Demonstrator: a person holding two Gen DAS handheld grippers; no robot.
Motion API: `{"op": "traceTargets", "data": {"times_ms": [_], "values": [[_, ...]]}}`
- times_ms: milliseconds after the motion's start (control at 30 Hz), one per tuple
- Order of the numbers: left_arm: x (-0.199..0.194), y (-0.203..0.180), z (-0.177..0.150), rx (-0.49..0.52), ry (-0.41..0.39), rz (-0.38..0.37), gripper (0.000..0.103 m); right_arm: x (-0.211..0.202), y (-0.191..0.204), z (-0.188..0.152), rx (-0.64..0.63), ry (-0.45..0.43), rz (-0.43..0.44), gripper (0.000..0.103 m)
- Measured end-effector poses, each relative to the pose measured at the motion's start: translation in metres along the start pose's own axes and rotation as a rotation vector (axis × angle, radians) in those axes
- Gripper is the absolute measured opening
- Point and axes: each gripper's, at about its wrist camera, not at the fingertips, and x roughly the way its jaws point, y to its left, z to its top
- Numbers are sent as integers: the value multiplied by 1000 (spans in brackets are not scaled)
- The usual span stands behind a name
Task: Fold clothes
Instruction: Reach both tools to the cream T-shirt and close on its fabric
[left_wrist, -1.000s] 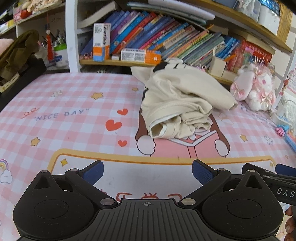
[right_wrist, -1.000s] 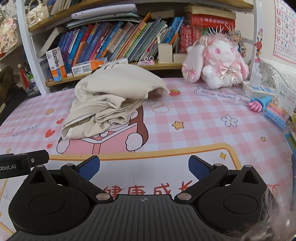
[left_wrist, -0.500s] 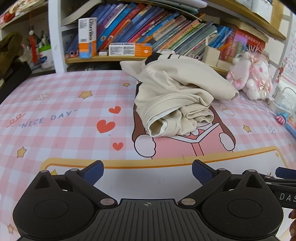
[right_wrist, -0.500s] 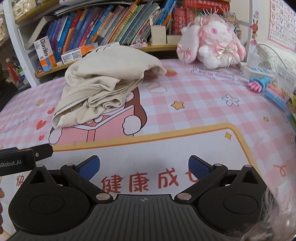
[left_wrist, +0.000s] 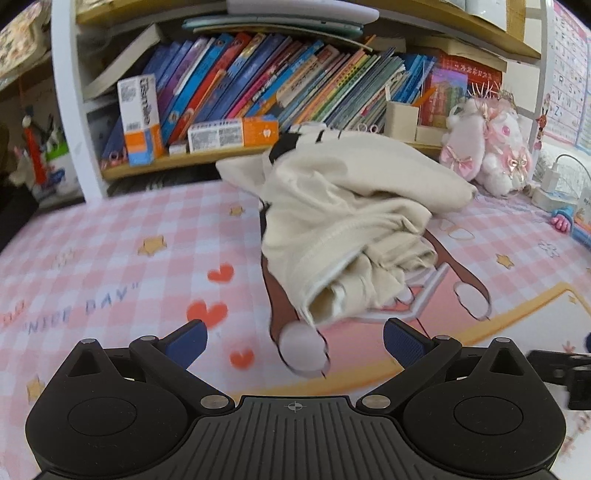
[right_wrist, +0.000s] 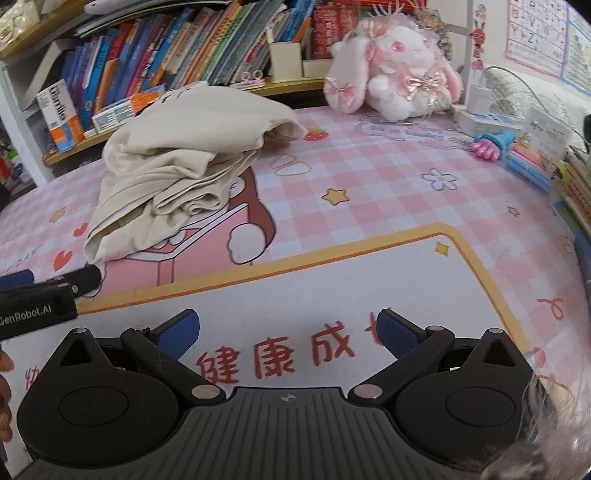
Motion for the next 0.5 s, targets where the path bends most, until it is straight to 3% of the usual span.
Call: {"op": "traceTargets", "data": {"times_ms": [367, 500], "values": [[44, -6, 48, 61, -117, -7, 103, -10, -8, 24, 110, -40, 14, 103], [57, -22, 58, 153, -97, -53, 102, -16, -7, 26, 106, -53, 3, 103]]}}
